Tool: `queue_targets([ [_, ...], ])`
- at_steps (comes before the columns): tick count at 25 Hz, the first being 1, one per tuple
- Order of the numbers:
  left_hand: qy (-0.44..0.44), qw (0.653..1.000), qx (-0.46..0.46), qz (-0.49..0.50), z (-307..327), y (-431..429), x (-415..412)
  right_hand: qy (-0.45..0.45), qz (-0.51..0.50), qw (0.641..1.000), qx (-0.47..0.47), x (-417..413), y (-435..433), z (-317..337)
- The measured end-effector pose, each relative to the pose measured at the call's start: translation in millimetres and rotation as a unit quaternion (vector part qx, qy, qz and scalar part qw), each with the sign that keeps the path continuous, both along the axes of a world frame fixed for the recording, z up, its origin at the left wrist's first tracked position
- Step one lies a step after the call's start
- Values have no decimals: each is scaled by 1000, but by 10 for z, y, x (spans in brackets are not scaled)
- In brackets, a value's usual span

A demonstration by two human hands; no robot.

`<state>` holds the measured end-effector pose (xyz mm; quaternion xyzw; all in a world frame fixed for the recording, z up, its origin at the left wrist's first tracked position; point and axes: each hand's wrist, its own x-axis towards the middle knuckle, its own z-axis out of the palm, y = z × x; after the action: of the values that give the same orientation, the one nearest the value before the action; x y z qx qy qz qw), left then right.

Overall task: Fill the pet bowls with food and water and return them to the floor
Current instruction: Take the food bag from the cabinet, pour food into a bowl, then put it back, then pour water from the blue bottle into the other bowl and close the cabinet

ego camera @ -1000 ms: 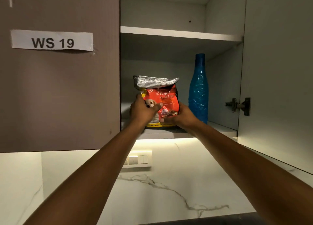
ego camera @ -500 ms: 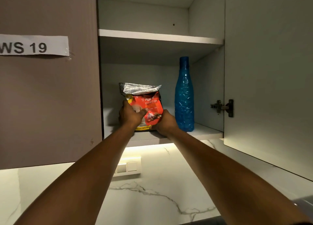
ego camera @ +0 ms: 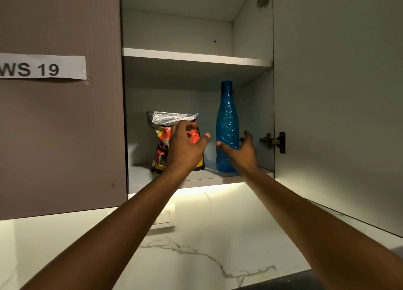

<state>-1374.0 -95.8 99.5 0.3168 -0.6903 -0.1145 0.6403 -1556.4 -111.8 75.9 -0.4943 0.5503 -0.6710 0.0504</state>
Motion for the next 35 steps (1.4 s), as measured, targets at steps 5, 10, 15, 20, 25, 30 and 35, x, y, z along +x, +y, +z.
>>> queue_targets([
  [5,-69,993,40,-92,66,278,-89,45,-7,999,-21,-148,3,-57],
  [10,-40,977,156,-137,83,357,-227,64,10,996,67,-135,18,89],
  [15,-30,978,167,-123,-35,381,-161,77,40,994,63,-137,53,69],
  [20,-8,981,159,-114,-4,343,47,65,77,995,13,15,476,-32],
  [25,20,966,166,-197,-188,615,143,60,118,991,-25,220,1171,-332],
  [30,-10,961,170,-219,-926,1240,265,119,141,979,87,299,1807,-1338],
  [35,49,909,347,-224,-2639,1631,374,123,213,937,249,204,2470,-2792],
])
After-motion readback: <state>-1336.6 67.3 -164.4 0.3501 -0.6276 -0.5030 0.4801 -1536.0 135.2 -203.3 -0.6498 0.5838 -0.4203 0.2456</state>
